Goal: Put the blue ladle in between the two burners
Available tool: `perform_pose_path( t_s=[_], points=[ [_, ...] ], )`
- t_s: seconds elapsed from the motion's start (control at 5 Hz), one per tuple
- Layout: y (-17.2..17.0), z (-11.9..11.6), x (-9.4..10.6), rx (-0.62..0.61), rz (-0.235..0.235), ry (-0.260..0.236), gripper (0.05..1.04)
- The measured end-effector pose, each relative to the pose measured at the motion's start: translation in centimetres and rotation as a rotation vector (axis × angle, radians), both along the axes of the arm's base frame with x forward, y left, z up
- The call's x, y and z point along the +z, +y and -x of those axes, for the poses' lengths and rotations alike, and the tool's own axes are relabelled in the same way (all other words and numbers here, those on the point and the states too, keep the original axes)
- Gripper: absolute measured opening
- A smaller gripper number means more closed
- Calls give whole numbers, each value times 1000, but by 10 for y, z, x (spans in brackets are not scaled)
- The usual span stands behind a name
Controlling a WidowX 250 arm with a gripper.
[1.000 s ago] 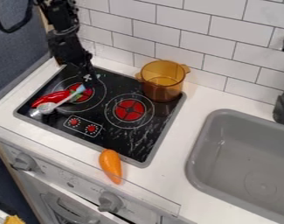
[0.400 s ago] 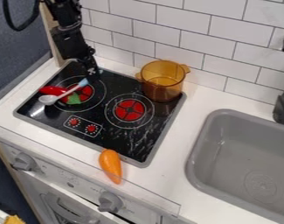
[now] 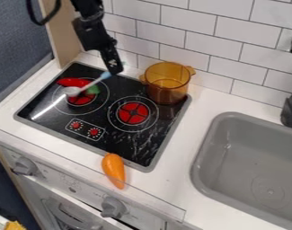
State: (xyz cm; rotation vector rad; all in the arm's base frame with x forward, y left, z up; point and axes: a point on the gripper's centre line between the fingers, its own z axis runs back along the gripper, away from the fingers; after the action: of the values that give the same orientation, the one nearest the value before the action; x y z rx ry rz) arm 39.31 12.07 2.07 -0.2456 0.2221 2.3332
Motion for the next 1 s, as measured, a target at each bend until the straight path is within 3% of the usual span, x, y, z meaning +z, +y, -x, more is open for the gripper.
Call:
perform_pose_path(
  t_s=[0.4, 0.8, 1.0],
  points=[
    [-1, -30, -11, -3, -20, 31, 311],
    [4, -40, -4, 7, -27, 18, 310],
    [0, -30, -19, 3, -17, 41, 310]
  ],
)
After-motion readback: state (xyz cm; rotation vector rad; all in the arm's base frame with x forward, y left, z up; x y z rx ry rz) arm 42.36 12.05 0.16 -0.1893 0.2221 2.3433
